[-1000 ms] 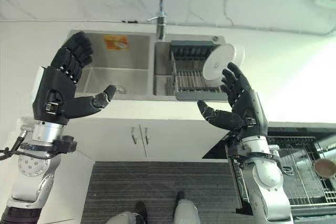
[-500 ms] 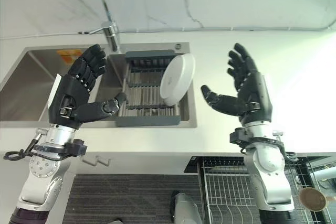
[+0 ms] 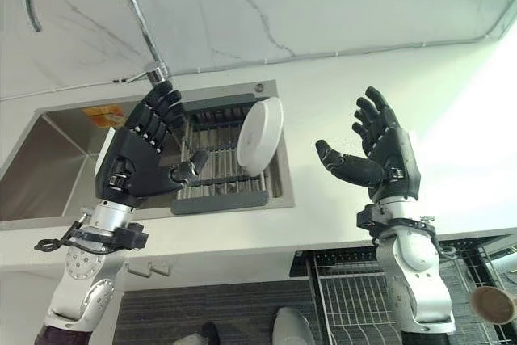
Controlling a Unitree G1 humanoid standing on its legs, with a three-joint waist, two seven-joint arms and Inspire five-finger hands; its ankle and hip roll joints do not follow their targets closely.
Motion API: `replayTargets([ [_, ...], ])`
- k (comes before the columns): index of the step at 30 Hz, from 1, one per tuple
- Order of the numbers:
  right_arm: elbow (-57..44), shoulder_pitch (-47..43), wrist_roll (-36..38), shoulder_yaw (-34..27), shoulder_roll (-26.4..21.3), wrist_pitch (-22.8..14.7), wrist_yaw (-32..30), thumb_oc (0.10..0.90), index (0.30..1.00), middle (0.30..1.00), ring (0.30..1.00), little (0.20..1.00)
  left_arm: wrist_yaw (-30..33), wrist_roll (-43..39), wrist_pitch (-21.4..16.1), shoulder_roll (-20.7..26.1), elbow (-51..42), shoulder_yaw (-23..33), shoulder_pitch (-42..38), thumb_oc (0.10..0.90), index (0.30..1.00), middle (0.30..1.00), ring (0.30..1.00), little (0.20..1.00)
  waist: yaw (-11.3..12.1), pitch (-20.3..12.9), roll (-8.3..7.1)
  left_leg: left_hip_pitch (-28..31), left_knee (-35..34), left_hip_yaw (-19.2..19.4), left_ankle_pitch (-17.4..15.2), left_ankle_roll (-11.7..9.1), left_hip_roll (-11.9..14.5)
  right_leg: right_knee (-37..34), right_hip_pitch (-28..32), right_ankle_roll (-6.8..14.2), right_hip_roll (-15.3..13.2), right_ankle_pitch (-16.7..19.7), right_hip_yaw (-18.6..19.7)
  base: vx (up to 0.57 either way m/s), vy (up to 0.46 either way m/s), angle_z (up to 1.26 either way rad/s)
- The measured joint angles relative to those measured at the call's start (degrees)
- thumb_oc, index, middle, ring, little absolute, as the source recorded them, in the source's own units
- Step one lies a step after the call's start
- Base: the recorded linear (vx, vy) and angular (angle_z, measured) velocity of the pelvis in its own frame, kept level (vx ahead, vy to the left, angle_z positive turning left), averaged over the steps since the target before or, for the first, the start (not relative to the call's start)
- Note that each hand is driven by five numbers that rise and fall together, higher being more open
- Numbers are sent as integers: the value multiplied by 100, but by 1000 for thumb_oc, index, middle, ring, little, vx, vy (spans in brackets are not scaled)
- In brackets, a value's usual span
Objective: Place the dishes in the dishwasher.
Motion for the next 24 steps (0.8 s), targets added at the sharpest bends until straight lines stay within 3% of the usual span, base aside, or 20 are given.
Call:
replayTargets([
  [8, 0, -75, 386, 194, 379, 159, 85, 800, 900, 900, 900, 900, 22, 12, -9, 11, -4, 24, -1, 800, 900, 900, 900, 900, 320, -10, -15, 22, 19, -91, -94, 178, -187, -236, 223, 164, -183, 98, -128, 48, 64, 11],
  [16, 287, -65, 189, 153, 509, 160, -713, 800, 900, 900, 900, 900, 23, 65, -10, 70, 6, 67, 56, 800, 900, 900, 900, 900, 312, -145, -344, 92, 25, -156, -97, 182, -167, -386, 376, 189, -148, 112, -189, 35, 29, 3],
  [24, 526, -57, 397, 62, 619, 285, -1085, 800, 900, 900, 900, 900, 123, 60, -15, 73, 5, 230, 76, 800, 900, 900, 900, 900, 318, -165, -367, 93, 32, -67, -100, 188, -139, -420, 339, 203, -116, 171, -132, 12, 6, -6],
])
